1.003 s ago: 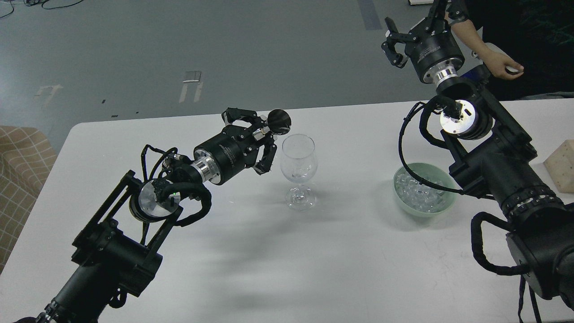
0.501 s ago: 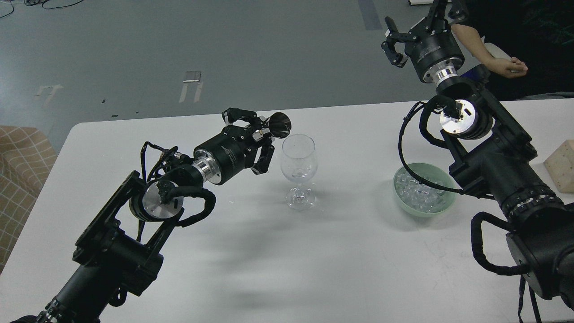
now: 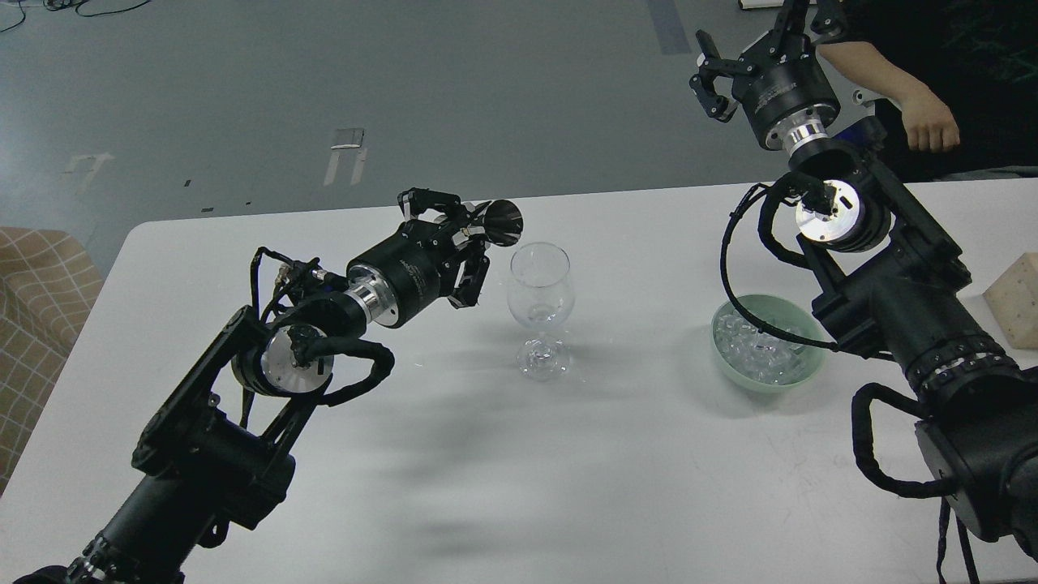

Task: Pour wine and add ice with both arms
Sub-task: 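Tilt the jigger with the left gripper to pour into the glass, then turn the jigger upright and bring it back toward its spot, then lower the jigger onto the table with the left gripper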

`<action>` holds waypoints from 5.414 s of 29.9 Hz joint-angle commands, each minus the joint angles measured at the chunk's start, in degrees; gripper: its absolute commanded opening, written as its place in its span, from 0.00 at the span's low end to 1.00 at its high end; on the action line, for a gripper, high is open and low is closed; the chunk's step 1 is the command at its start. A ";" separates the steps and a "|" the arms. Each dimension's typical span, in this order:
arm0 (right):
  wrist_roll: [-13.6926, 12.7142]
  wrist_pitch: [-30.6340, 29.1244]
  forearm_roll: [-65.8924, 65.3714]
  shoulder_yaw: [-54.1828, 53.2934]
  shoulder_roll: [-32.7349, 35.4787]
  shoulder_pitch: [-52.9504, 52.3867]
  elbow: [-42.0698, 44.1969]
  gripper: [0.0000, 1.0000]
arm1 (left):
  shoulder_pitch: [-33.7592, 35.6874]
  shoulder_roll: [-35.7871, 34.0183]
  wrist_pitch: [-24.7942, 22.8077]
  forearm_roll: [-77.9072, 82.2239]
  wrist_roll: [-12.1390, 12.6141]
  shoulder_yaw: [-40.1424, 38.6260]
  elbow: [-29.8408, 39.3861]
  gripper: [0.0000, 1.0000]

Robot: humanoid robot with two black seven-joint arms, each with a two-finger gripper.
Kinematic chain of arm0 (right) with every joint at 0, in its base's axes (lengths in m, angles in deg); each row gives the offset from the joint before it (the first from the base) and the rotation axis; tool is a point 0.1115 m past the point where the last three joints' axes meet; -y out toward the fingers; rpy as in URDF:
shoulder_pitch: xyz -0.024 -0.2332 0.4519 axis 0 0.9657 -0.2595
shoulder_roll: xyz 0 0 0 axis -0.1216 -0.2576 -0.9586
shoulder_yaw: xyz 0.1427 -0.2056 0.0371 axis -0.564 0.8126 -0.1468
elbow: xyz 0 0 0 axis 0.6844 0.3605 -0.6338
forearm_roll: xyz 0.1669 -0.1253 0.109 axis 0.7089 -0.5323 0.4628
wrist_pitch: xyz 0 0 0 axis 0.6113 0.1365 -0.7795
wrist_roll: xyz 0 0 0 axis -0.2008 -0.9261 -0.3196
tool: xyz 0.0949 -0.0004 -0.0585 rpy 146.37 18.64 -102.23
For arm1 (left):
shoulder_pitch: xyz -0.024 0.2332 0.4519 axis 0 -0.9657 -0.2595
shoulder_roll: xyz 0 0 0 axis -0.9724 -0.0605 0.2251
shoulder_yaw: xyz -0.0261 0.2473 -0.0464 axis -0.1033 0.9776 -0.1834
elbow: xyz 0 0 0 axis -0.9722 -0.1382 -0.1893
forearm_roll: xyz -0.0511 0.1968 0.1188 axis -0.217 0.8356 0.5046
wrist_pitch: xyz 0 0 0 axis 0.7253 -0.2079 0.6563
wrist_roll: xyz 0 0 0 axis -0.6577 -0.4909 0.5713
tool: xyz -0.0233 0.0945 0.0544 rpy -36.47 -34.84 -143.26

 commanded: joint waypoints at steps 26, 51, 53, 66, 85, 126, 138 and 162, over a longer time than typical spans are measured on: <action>0.00 0.00 0.00 -0.02 0.00 0.00 0.09 1.00 | 0.96 0.00 -2.47 7.21 -2.21 0.00 0.79 0.00; 0.00 0.00 0.00 0.07 0.00 0.00 0.09 1.00 | 1.05 -0.71 -6.60 11.87 -5.72 0.00 1.14 0.00; 0.00 0.00 0.00 -0.02 0.00 0.00 0.09 1.00 | 1.05 -0.53 -7.13 12.75 -6.08 0.00 1.14 0.00; 0.00 0.00 0.00 -0.02 0.00 -0.09 0.09 1.00 | 1.05 -0.27 -8.00 19.25 -9.41 0.09 1.14 0.00; 0.00 0.00 0.00 -0.02 0.00 -0.09 0.18 1.00 | 1.23 -0.18 -9.68 29.45 -13.37 0.18 2.46 0.00; 0.00 0.00 0.00 0.07 0.00 -0.18 0.18 1.00 | -3.85 0.61 2.98 -22.11 1.31 -25.55 1.58 0.00; -0.09 0.09 0.00 0.07 0.00 -0.09 0.27 1.00 | -19.15 3.51 2.37 -26.18 0.95 -39.01 0.88 0.00; 0.00 0.09 0.00 0.16 0.00 0.00 0.27 1.00 | -22.24 7.64 -7.30 -25.48 -3.18 -39.81 -13.10 0.00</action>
